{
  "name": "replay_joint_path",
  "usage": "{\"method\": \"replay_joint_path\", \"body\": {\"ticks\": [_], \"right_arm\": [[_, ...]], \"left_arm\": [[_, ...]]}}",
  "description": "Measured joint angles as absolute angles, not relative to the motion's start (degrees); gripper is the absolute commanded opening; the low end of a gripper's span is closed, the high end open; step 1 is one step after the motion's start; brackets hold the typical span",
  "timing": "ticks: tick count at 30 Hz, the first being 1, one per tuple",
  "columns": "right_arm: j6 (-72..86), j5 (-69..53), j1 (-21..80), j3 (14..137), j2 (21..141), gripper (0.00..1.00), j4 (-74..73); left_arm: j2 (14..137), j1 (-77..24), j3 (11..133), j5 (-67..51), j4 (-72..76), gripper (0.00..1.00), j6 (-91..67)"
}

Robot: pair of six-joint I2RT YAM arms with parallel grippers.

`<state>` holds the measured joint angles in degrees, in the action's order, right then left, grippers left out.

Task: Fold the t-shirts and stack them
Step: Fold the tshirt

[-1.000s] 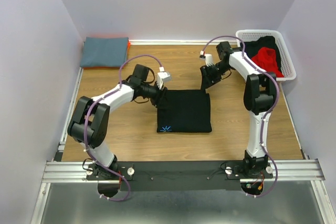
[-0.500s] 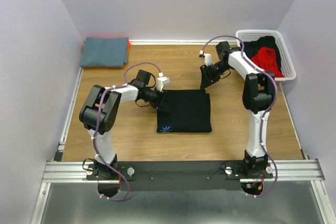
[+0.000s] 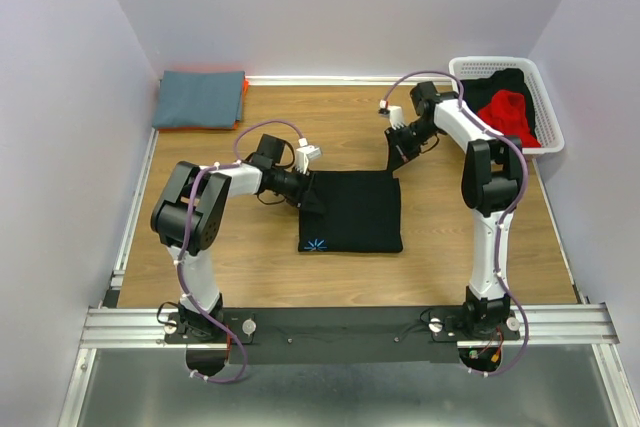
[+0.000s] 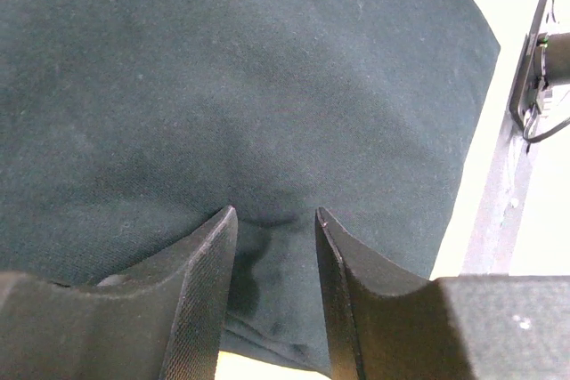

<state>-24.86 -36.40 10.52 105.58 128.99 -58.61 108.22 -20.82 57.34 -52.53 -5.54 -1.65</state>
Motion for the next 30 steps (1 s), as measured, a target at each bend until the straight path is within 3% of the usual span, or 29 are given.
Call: {"method": "replay_joint_path", "body": {"ticks": [16, 25, 30], "right_arm": [[-23.99, -32.21, 9.02, 105.51, 127.02, 0.00, -57.76], [-23.59, -30.94, 8.86, 102.56, 129.84, 0.00, -52.99], [-23.64, -30.94, 8.78, 102.56, 129.84, 0.01, -52.14]], "left_arm": [[108.29, -20.03, 56.51, -51.86, -2.48, 0.46, -3.51], [102.59, -19.66, 54.76, -52.18, -4.43, 0.57, -0.38], [96.92, -18.20, 61.10, -51.57, -7.31, 0.59, 4.12]]}}
